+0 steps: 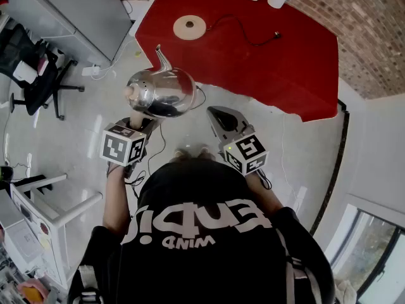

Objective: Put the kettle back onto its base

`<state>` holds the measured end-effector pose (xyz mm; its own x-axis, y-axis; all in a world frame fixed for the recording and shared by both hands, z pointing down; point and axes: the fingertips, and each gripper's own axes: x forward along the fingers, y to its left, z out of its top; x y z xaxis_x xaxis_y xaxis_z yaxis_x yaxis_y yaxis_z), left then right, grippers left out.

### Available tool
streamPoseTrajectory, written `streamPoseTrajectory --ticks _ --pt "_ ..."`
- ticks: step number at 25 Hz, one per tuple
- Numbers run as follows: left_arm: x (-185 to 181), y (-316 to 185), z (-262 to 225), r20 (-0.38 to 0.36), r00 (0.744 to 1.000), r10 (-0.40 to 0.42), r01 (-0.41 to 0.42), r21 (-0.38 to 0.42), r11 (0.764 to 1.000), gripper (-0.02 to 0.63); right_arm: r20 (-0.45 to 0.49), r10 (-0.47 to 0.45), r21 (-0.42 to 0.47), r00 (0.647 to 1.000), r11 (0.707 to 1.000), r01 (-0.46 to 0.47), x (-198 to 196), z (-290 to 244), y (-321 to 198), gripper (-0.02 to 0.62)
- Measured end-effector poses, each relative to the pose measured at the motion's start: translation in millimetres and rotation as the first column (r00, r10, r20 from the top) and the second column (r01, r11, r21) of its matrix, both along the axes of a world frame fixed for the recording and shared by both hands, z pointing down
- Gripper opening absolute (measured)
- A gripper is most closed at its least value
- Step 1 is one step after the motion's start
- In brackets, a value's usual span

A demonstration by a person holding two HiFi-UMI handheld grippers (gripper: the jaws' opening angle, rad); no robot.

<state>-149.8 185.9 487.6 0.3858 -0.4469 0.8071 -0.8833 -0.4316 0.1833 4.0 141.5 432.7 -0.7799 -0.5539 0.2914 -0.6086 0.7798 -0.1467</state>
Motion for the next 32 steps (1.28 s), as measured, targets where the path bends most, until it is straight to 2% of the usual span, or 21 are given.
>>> streamPoseTrajectory --ticks 9,14,18,32 --pt "0.4 0.6 0.1 -0.003 1.0 -0.003 0.003 -0.009 1.0 0.054 -0.004 -0.003 0.0 1.0 1.0 0.003 2.4 -1.6 -2.1 0.021" --pt "3.2 0.5 -0.6 -0.004 1.0 -0.008 0.008 -0.01 1.0 0.054 0.041 -0.004 0.011 0.999 1.0 0.004 8.5 -8.5 -3.8 0.023" --pt "5.1 1.8 -2.7 0.0 1.0 -0.012 0.012 -0.011 1.0 0.054 0.032 -0.007 0.032 0.999 0.999 0.006 16.0 -13.3 -7.0 0.023" --pt "35.1 -6.2 4.5 -0.007 0.998 -0.063 0.063 -0.001 0.998 0.054 0.018 -0.057 0.029 0.998 0.998 0.056 48.1 -4.4 -19.7 0.021"
